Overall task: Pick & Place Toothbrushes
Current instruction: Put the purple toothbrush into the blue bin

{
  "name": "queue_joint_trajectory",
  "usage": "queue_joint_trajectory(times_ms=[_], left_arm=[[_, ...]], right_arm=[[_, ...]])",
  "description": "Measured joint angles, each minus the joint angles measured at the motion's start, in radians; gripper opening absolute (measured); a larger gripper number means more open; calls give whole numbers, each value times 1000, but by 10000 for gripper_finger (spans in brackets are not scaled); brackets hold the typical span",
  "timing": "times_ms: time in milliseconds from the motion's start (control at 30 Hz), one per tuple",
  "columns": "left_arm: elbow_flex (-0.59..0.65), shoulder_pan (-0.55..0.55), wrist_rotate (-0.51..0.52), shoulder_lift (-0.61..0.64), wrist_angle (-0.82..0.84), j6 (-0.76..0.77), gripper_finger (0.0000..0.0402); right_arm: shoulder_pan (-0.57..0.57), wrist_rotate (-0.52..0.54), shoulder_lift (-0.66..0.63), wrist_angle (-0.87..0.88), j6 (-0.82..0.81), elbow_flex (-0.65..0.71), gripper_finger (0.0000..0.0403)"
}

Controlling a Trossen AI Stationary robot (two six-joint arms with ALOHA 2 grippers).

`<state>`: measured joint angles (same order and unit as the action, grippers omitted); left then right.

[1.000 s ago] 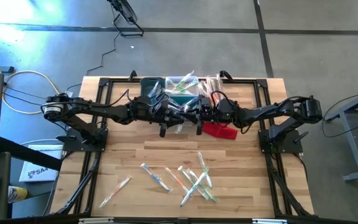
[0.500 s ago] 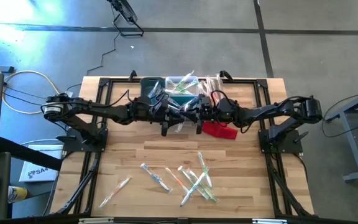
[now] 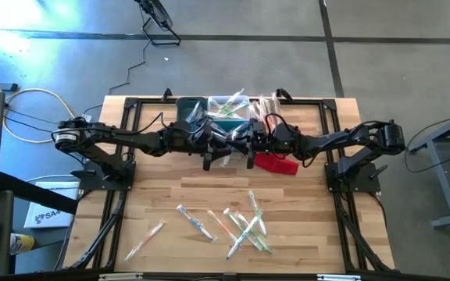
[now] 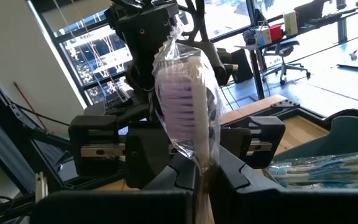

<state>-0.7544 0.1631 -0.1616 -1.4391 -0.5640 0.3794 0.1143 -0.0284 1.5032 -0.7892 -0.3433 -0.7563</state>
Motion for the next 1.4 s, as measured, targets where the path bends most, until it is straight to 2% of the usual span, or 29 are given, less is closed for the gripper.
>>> queue_joint_trajectory(times_ms=[833, 1033, 1233, 1400], left_arm=[[0, 1, 0, 14, 40, -46, 143], [1, 5, 3, 81, 127, -90, 143], [0, 66, 37, 200, 296, -117, 143], [1, 94, 34, 248, 337, -141, 143]], right_arm=[[13, 21, -1, 40, 7, 0, 8], [37, 11, -1, 49, 7, 0, 8], [71, -3, -2, 51, 7, 0, 8], [119, 6, -2, 52, 50, 0, 9]])
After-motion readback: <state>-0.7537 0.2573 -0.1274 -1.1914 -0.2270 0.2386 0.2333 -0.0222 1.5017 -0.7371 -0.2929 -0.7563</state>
